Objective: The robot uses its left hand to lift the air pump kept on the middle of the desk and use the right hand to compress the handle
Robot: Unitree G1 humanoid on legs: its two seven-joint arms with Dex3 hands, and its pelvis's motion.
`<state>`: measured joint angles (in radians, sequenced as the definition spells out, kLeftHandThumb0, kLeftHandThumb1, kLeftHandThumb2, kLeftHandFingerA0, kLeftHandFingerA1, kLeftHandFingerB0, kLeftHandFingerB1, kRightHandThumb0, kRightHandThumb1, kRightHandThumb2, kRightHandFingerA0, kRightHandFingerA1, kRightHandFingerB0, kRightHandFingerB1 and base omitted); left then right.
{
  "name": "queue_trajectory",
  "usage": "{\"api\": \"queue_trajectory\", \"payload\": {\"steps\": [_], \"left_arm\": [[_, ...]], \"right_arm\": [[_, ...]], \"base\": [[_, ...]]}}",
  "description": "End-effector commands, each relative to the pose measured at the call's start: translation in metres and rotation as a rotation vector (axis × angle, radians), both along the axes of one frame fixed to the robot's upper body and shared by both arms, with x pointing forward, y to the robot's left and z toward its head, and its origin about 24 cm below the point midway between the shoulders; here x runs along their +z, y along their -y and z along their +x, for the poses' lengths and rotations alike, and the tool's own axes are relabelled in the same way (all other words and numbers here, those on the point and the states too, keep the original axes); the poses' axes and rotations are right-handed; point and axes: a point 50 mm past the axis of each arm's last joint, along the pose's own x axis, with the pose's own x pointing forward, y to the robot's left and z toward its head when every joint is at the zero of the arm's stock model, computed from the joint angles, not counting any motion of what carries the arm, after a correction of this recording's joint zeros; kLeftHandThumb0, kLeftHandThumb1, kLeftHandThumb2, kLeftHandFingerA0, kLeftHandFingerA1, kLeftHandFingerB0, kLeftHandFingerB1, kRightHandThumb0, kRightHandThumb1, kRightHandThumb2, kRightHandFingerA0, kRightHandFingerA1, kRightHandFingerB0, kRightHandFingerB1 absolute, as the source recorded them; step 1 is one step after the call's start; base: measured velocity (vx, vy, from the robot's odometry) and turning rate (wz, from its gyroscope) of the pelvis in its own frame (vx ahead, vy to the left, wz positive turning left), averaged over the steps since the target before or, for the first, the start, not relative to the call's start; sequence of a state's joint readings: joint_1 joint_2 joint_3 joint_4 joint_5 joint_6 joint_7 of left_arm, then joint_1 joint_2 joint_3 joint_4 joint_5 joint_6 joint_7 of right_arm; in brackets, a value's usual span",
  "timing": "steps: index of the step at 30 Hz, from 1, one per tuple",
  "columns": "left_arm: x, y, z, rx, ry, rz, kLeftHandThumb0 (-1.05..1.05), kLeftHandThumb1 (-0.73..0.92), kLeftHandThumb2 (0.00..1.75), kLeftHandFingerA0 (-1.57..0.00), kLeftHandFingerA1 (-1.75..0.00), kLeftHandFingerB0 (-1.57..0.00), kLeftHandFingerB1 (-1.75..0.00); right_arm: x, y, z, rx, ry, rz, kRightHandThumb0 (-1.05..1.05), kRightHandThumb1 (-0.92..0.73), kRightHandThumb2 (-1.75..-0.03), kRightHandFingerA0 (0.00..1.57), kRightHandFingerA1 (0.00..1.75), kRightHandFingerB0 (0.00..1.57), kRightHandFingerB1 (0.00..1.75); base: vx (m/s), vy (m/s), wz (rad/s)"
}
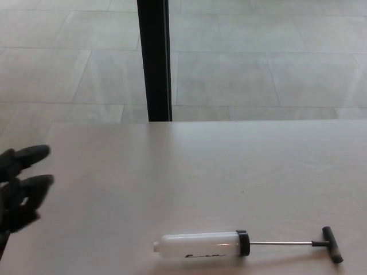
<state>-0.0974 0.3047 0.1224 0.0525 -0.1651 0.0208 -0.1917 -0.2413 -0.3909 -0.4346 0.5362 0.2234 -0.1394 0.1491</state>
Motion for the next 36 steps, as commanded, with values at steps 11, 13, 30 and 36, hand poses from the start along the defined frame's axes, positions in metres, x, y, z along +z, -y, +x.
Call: {"api": "queue_trajectory", "payload": {"steps": [11, 13, 30, 36], "left_arm": [[-0.014, 0.104, 0.007, -0.394, -0.140, 0.390, -0.68, 0.74, 0.62, -0.45, -0.69, -0.43, -0.53], [-0.016, 0.105, 0.006, -0.413, -0.157, 0.454, -0.68, 0.74, 0.62, -0.42, -0.66, -0.42, -0.51], [-0.010, 0.126, 0.008, -0.542, -0.130, 1.297, -1.05, 0.64, 1.05, 0.00, -0.20, -0.10, -0.28], [-0.014, 0.133, 0.009, -0.478, -0.098, 1.342, -1.05, 0.65, 1.05, 0.00, -0.21, -0.07, -0.29]], "right_arm": [[0.001, -0.077, 0.029, 0.275, 0.004, -0.171, -1.05, -0.92, -0.81, 0.26, 1.21, 0.22, 0.99], [0.003, -0.077, 0.029, 0.276, 0.007, -0.169, -1.05, -0.92, -0.80, 0.29, 1.18, 0.27, 0.98], [0.014, -0.073, 0.021, 0.247, 0.026, -0.148, -1.05, -0.92, -0.76, 0.48, 0.91, 0.48, 0.71], [0.020, -0.074, 0.018, 0.244, 0.051, -0.151, -1.01, -0.92, -0.80, 0.50, 0.86, 0.49, 0.63]], "base": [[0.00, 0.000, 0.00], [0.00, 0.000, 0.00], [0.00, 0.000, 0.00], [0.00, 0.000, 0.00]]}}
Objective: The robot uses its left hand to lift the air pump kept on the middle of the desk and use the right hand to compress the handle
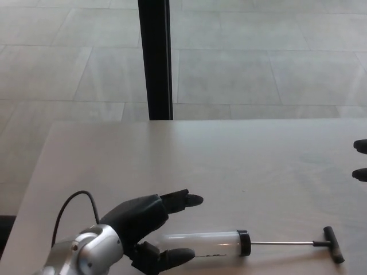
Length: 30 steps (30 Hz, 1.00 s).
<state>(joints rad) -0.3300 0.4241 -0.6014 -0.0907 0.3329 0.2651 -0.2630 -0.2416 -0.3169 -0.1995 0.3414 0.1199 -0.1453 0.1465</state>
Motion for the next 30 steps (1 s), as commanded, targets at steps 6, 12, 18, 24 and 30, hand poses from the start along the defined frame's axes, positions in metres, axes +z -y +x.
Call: {"api": "queue_trajectory", "payload": {"steps": [6, 12, 18, 24, 30], "left_arm": [[-0.011, 0.007, 0.002, 0.055, 0.206, 0.498, -0.99, 0.64, 1.07, 0.00, -0.27, -0.07, -0.31], [-0.033, 0.011, -0.012, 0.122, 0.204, 0.447, -0.87, 0.58, 1.01, 0.00, -0.43, -0.09, -0.45], [-0.049, 0.016, -0.016, 0.300, 0.215, 0.320, -0.72, 0.51, 0.88, -0.12, -0.58, -0.20, -0.51], [-0.063, 0.023, -0.022, 0.401, 0.217, 0.255, -0.62, 0.67, 0.59, -0.23, -0.57, -0.33, -0.44], [-0.074, 0.026, -0.028, 0.415, 0.226, 0.272, -0.60, 0.65, 0.61, -0.27, -0.59, -0.42, -0.46]], "right_arm": [[0.016, 0.001, -0.011, -0.037, 0.046, 0.016, -0.94, -0.92, -0.75, 0.50, 0.78, 0.52, 0.55], [0.015, -0.001, -0.013, -0.041, 0.042, 0.019, -0.92, -0.92, -0.74, 0.49, 0.76, 0.51, 0.52], [0.016, -0.003, -0.015, -0.044, 0.043, -0.001, -0.93, -0.76, -0.91, 0.51, 0.73, 0.52, 0.54], [0.017, -0.007, -0.014, -0.046, 0.048, -0.005, -0.86, -0.92, -0.69, 0.51, 0.70, 0.57, 0.48], [0.017, -0.006, -0.018, -0.062, 0.041, -0.004, -0.83, -0.92, -0.68, 0.51, 0.70, 0.58, 0.47]], "base": [[0.00, 0.000, 0.00], [0.00, 0.000, 0.00], [0.00, 0.000, 0.00], [0.00, 0.000, 0.00], [0.00, 0.000, 0.00]]}}
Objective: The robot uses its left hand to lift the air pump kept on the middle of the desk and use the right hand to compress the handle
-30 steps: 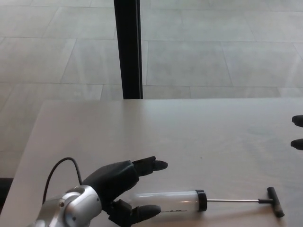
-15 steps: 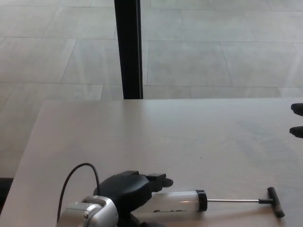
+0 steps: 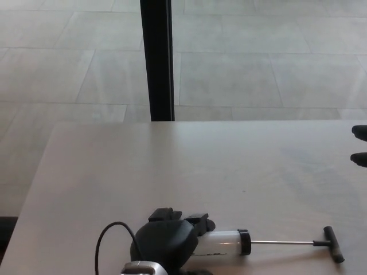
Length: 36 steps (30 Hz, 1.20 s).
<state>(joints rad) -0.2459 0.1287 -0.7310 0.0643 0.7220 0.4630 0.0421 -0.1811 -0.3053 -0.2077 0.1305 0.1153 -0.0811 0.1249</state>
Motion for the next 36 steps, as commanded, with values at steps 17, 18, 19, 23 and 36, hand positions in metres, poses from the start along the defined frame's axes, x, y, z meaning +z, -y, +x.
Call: {"api": "queue_trajectory", "payload": {"steps": [17, 18, 19, 23, 36], "left_arm": [[-0.047, -0.024, -0.022, 0.259, 0.087, 0.135, -0.04, 0.54, 0.70, -0.28, -1.25, -0.39, -0.42], [-0.047, -0.024, -0.023, 0.258, 0.088, 0.135, -0.04, 0.54, 0.70, -0.28, -1.25, -0.39, -0.42], [-0.049, -0.025, -0.024, 0.254, 0.088, 0.122, -0.05, 0.63, 0.63, -0.40, -1.24, -0.39, -0.41], [-0.056, -0.032, -0.027, 0.210, 0.068, 0.183, -0.09, 0.60, 0.68, -0.71, -1.27, -0.73, -0.71], [-0.065, -0.037, -0.028, 0.169, 0.027, 0.140, -0.18, 0.67, 0.97, -0.82, -1.75, -0.73, -1.40]], "right_arm": [[-0.008, 0.008, -0.012, -0.143, -0.056, 0.068, -0.73, -0.88, -0.66, 0.58, 0.65, 0.64, 0.44], [-0.007, 0.008, -0.012, -0.144, -0.055, 0.069, -0.73, -0.88, -0.66, 0.58, 0.65, 0.64, 0.44], [-0.007, 0.008, -0.012, -0.144, -0.053, 0.067, -0.73, -0.88, -0.66, 0.57, 0.65, 0.63, 0.45], [-0.005, 0.008, -0.010, -0.149, -0.048, 0.073, -0.73, -0.87, -0.66, 0.58, 0.64, 0.63, 0.44], [-0.005, 0.007, -0.008, -0.158, -0.050, 0.071, -0.72, -0.88, -0.66, 0.60, 0.64, 0.65, 0.44]], "base": [[0.00, 0.000, 0.00], [0.00, 0.000, 0.00], [0.00, 0.000, 0.00], [0.00, 0.000, 0.00], [0.00, 0.000, 0.00]]}}
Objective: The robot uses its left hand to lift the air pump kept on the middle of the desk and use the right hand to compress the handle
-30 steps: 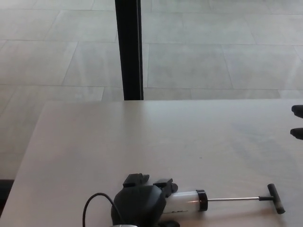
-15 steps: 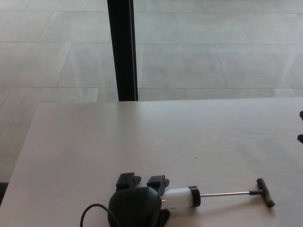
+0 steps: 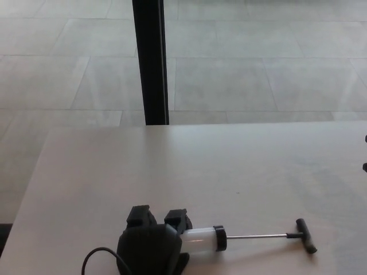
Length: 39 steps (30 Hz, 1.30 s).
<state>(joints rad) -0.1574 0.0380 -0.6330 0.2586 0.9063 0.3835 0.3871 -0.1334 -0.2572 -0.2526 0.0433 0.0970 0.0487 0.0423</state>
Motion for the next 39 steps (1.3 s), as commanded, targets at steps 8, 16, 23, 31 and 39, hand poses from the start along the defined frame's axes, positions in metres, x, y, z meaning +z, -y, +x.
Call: {"api": "queue_trajectory", "payload": {"steps": [8, 16, 23, 31, 39], "left_arm": [[-0.036, -0.016, -0.022, -0.046, -0.126, -0.075, -0.18, 0.63, 1.05, -0.85, -1.75, -0.71, -1.43], [-0.019, -0.010, -0.017, -0.101, -0.008, -0.217, -0.11, 0.55, 1.13, -0.79, -1.75, -0.67, -1.66], [0.008, -0.005, -0.002, -0.108, 0.124, -0.352, -0.12, 0.48, 1.31, -0.88, -1.75, -0.77, -1.61], [0.040, -0.005, 0.021, -0.139, 0.210, -0.382, -0.07, 0.42, 1.46, -0.89, -1.75, -0.80, -1.57], [0.047, -0.013, 0.031, -0.167, 0.232, -0.255, -0.05, 0.43, 1.43, -0.90, -1.75, -0.80, -1.56]], "right_arm": [[-0.005, -0.001, 0.002, -0.005, -0.011, 0.006, -0.74, -0.88, -0.67, 0.61, 0.62, 0.65, 0.45], [-0.008, -0.006, 0.001, 0.008, -0.024, 0.030, -0.73, -0.87, -0.66, 0.63, 0.60, 0.62, 0.45], [-0.008, -0.018, 0.006, 0.015, -0.025, 0.104, -0.71, -0.87, -0.66, 0.65, 0.59, 0.63, 0.44], [-0.005, -0.042, 0.013, 0.105, -0.053, 0.048, -0.86, -0.83, -0.86, 0.35, 0.58, 0.30, 0.42], [-0.004, -0.058, 0.012, 0.165, -0.095, 0.041, -0.83, -0.78, -1.17, 0.04, 0.41, 0.12, 0.42]], "base": [[0.00, 0.000, 0.00], [0.00, 0.000, 0.00], [0.00, 0.000, 0.00], [0.00, 0.000, 0.00], [0.00, 0.000, 0.00]]}}
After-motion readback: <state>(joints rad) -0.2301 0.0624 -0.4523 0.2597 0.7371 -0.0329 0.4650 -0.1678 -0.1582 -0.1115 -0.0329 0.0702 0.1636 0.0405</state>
